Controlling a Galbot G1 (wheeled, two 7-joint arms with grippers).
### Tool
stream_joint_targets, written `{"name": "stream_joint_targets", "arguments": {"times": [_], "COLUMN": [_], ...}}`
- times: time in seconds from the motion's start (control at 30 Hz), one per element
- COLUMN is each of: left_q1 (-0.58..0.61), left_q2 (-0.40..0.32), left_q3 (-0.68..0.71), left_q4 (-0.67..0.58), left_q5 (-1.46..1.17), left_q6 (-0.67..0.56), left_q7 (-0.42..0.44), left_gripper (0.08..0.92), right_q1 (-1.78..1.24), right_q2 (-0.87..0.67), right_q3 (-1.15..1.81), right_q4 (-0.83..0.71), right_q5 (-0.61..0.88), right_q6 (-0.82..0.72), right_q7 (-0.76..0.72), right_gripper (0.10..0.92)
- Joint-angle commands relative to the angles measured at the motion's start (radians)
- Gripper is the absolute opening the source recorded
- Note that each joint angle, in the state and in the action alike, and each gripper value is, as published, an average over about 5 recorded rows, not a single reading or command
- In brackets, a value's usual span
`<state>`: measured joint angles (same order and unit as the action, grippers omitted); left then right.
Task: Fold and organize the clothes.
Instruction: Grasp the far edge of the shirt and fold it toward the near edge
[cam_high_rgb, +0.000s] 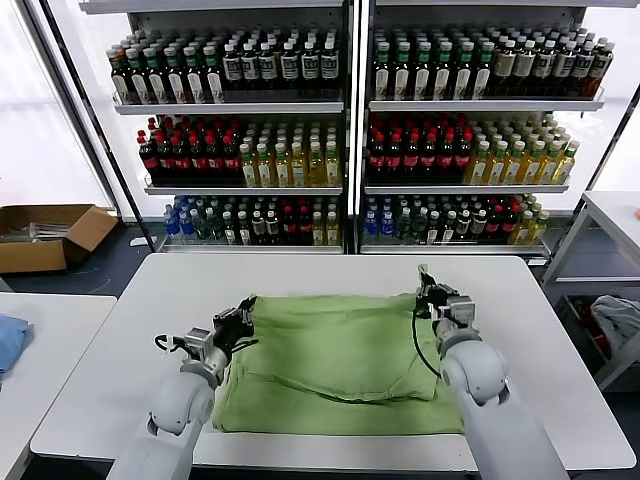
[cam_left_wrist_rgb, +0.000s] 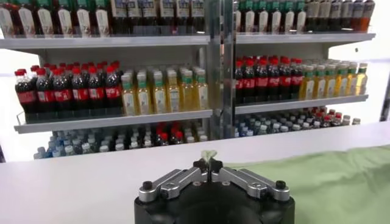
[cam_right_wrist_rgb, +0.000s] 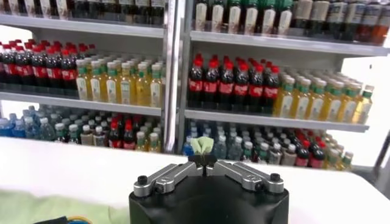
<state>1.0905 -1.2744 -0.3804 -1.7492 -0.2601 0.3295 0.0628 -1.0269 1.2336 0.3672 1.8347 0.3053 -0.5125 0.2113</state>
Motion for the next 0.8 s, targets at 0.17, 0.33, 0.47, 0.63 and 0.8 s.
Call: {"name": "stream_joint_targets", "arguments": {"times": [0.17,0.33,0.47,0.63,0.8], "left_q1": [0.259,0.312,0.333,0.356,0.382], "left_q2": [-0.017,-0.020,-0.022,-0.024,-0.029], "left_q3": [-0.051,-0.068,-0.080,-0.100,-0.097], "left_q4": [-0.183,-0.204,-0.198,-0.192,-0.208], "left_q5": [0.080,0.101,0.122,0.133,0.148], "left_q6": [-0.021,-0.025,-0.029,-0.035,-0.037], "left_q7": [0.014,0.020,0.026,0.031,0.041], "left_gripper": [0.088,0.088,0.088,0.088,0.088], "right_q1": [-0.306,-0.378,-0.401,-0.421,-0.437], "right_q2": [0.004,0.010,0.004,0.001,0.004], "right_q3": [0.076,0.081,0.083,0.087,0.069], "right_q4": [0.250,0.285,0.287,0.277,0.275], "right_q5": [-0.019,-0.040,-0.054,-0.060,-0.077], "right_q6": [-0.030,-0.034,-0.037,-0.045,-0.042], "right_q7": [0.052,0.069,0.078,0.091,0.093], "right_gripper": [0.106,0.106,0.106,0.106,0.106]}}
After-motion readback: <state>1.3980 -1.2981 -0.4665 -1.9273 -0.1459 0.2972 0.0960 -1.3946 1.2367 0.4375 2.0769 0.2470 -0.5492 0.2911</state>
